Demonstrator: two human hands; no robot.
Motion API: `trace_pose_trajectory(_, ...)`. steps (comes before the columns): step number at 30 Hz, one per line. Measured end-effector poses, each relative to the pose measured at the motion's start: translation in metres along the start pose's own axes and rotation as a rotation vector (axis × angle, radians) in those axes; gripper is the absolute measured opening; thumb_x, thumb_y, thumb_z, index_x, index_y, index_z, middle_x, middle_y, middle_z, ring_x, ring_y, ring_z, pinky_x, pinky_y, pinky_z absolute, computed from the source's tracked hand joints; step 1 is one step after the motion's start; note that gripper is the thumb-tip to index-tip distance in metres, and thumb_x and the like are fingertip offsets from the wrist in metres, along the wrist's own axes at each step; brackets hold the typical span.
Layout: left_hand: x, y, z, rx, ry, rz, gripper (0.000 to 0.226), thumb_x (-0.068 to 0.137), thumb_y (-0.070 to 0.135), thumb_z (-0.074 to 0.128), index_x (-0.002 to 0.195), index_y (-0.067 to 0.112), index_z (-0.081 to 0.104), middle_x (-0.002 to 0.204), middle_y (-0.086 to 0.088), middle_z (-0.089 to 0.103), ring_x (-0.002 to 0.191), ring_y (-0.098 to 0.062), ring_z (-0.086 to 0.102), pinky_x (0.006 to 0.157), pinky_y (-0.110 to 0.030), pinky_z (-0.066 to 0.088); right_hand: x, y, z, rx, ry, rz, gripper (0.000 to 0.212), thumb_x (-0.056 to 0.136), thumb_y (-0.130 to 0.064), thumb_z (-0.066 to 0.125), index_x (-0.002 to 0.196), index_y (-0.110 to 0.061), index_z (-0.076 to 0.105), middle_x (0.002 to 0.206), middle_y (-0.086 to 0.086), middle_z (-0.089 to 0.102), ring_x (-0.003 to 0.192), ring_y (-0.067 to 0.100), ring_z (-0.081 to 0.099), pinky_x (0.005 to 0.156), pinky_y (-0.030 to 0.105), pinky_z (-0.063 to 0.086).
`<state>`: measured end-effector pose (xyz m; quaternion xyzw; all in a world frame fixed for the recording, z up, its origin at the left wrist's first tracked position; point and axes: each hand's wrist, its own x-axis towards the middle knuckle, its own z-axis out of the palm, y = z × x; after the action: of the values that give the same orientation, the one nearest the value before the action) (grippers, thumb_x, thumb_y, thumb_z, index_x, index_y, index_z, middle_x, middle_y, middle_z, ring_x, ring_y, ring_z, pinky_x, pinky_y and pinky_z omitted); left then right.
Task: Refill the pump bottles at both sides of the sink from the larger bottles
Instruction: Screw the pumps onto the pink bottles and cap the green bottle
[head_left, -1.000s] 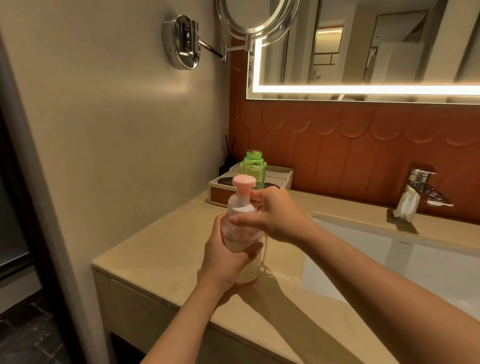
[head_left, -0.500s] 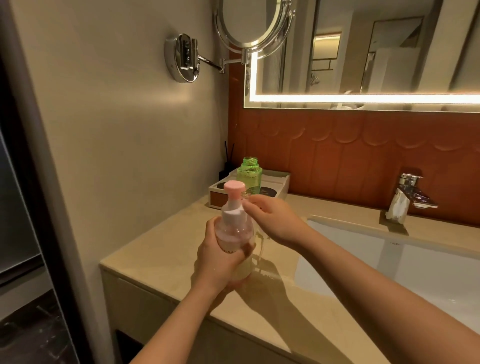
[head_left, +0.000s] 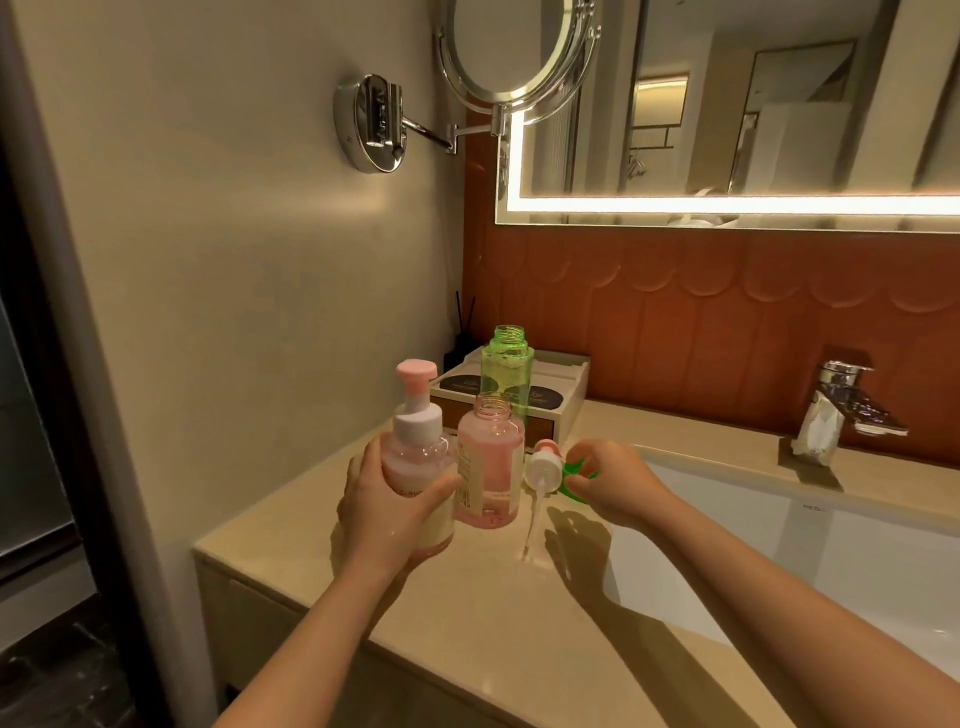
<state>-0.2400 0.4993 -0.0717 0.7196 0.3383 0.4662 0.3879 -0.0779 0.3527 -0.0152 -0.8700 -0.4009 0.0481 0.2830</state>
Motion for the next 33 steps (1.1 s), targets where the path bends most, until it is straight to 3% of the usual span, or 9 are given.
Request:
trace_pose_trajectory(9,0.026,-0.021,0.009,0.1,0.139,-0.047,0.088,0.064,0.058,0.074,0.137,0.028,0.035,0.139,0.001,0.044,0.122,-0.026,0.048,0.096,-0.054,0.043,0.039,-0.004,0.017,-0.097,0.046,-0.005,0.035,0.088,-0.023,0.061,0.121,-0.013,0.057,0.118,0.007,0.061,0.099,0.02,0.057,0.081,0.03,0.051)
trace_pose_trajectory(14,0.026,-0.029,0.01,0.137,0.169,-0.025,0.093,0.059,0.068,0.066,0.137,0.032,0.033,0.14,0.003,0.044,0.122,-0.028,0.049,0.094,-0.055,0.044,0.061,-0.011,0.026,-0.194,-0.016,0.015,0.029,0.087,-0.021,0.061,0.114,-0.011,0.063,0.108,0.008,0.065,0.087,0.018,0.056,0.078,0.03,0.053)
trace_pose_trajectory(19,0.022,-0.023,0.01,0.092,0.213,0.072,0.097,0.067,0.05,0.074,0.144,0.023,0.023,0.147,-0.004,0.034,0.132,-0.026,0.036,0.106,-0.054,0.032,0.073,-0.017,0.032,-0.284,-0.065,0.048,0.03,0.086,-0.022,0.063,0.113,-0.011,0.06,0.102,0.007,0.064,0.084,0.02,0.06,0.076,0.03,0.055)
trace_pose_trajectory(23,0.02,-0.021,0.009,0.044,0.233,0.115,0.092,0.069,0.055,0.067,0.143,0.019,0.026,0.144,-0.007,0.034,0.131,-0.027,0.034,0.108,-0.051,0.027,0.073,-0.02,0.038,-0.303,-0.047,0.037,0.028,0.087,-0.021,0.062,0.113,-0.011,0.057,0.097,0.005,0.061,0.083,0.021,0.057,0.073,0.029,0.053)
trace_pose_trajectory(28,0.018,-0.019,0.009,0.013,0.245,0.136,0.092,0.065,0.073,0.05,0.138,0.021,0.031,0.138,-0.007,0.038,0.126,-0.025,0.036,0.107,-0.049,0.028,0.071,-0.02,0.036,-0.222,-0.028,0.05,0.031,0.085,-0.019,0.064,0.114,-0.013,0.056,0.105,0.006,0.062,0.086,0.019,0.057,0.074,0.029,0.052)
trace_pose_trajectory(33,0.018,-0.02,0.01,-0.017,0.277,0.158,0.089,0.066,0.078,0.044,0.133,0.021,0.035,0.132,-0.008,0.041,0.117,-0.02,0.039,0.102,-0.049,0.031,0.063,-0.017,0.019,0.039,0.046,0.121,0.022,0.084,-0.019,0.063,0.1,-0.019,0.048,0.092,0.003,0.055,0.088,0.023,0.061,0.079,0.037,0.056)
